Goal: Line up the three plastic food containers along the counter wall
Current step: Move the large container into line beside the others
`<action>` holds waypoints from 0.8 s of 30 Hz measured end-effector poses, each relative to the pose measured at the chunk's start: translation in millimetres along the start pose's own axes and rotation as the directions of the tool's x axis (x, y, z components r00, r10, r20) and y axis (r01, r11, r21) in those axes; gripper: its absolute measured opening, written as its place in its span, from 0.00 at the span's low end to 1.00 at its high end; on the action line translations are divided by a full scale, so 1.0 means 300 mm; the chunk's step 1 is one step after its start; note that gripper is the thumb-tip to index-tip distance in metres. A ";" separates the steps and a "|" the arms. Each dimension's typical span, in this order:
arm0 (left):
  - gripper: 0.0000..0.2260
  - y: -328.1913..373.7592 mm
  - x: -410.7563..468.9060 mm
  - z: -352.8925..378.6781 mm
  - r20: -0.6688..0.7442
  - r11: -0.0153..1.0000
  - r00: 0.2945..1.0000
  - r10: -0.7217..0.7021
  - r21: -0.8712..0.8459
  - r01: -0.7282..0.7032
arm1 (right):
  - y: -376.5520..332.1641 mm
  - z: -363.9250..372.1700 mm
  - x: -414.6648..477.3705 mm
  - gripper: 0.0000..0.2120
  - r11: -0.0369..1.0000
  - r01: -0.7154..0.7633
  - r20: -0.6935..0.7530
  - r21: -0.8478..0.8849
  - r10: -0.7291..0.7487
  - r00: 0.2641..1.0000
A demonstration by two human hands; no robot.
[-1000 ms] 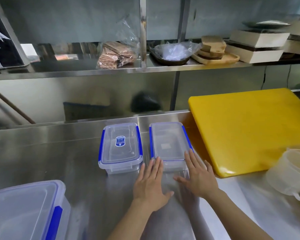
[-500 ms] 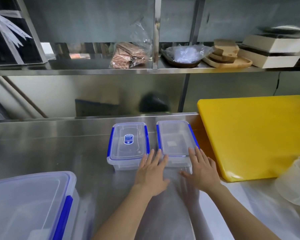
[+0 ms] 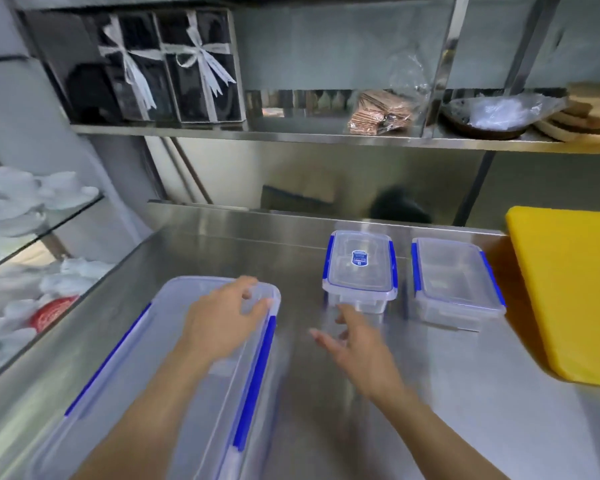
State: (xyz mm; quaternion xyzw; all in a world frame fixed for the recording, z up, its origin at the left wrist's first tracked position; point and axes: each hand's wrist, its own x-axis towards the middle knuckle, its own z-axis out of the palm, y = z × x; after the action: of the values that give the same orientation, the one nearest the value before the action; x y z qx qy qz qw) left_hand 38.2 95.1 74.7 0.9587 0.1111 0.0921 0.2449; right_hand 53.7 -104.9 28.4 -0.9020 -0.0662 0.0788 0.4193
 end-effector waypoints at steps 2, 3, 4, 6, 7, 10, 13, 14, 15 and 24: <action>0.24 -0.106 -0.039 -0.055 -0.047 0.997 0.996 -0.078 -0.017 0.077 | -0.062 0.075 -0.031 0.36 0.998 0.029 0.092 0.048 -0.033 0.995; 0.28 -0.155 -0.059 -0.075 -0.070 0.995 0.992 -0.102 0.010 0.103 | -0.087 0.108 -0.046 0.37 0.996 0.053 0.131 0.077 -0.063 0.989; 0.33 -0.198 -0.082 -0.094 -0.077 0.990 0.989 -0.127 0.060 0.131 | -0.112 0.137 -0.063 0.36 0.990 0.071 0.176 0.123 -0.092 0.980; 0.38 -0.282 -0.131 -0.113 -0.064 0.968 0.979 -0.196 0.149 0.203 | -0.155 0.191 -0.095 0.34 0.967 0.106 0.249 0.231 -0.164 0.954; 0.39 -0.322 -0.156 -0.115 -0.046 0.952 0.967 -0.251 0.171 0.255 | -0.170 0.217 -0.110 0.36 0.958 0.107 0.268 0.267 -0.180 0.946; 0.42 -0.416 -0.235 -0.112 0.048 0.894 0.909 -0.413 0.208 0.396 | -0.195 0.275 -0.146 0.41 0.947 0.091 0.321 0.308 -0.194 0.927; 0.41 -0.458 -0.276 -0.127 0.129 0.878 0.869 -0.478 0.087 0.471 | -0.194 0.306 -0.173 0.44 0.972 0.069 0.359 0.224 -0.148 0.921; 0.41 -0.465 -0.278 -0.139 0.125 0.872 0.866 -0.485 -0.002 0.489 | -0.195 0.315 -0.182 0.46 0.984 0.077 0.346 0.158 -0.128 0.929; 0.39 -0.474 -0.278 -0.147 0.102 0.863 0.865 -0.491 -0.077 0.499 | -0.198 0.321 -0.192 0.48 0.993 0.096 0.322 0.074 -0.115 0.940; 0.20 -0.480 -0.274 -0.143 0.043 0.875 0.886 -0.461 -0.142 0.462 | -0.203 0.335 -0.223 0.61 0.950 0.216 0.296 -0.228 -0.143 0.944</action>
State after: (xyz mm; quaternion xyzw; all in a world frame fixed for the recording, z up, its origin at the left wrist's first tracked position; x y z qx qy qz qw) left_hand -74.5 216.4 31.1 0.8840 0.3281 0.0352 0.3310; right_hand -35.0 -3.3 16.9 -0.9190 -0.2161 0.1557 0.2908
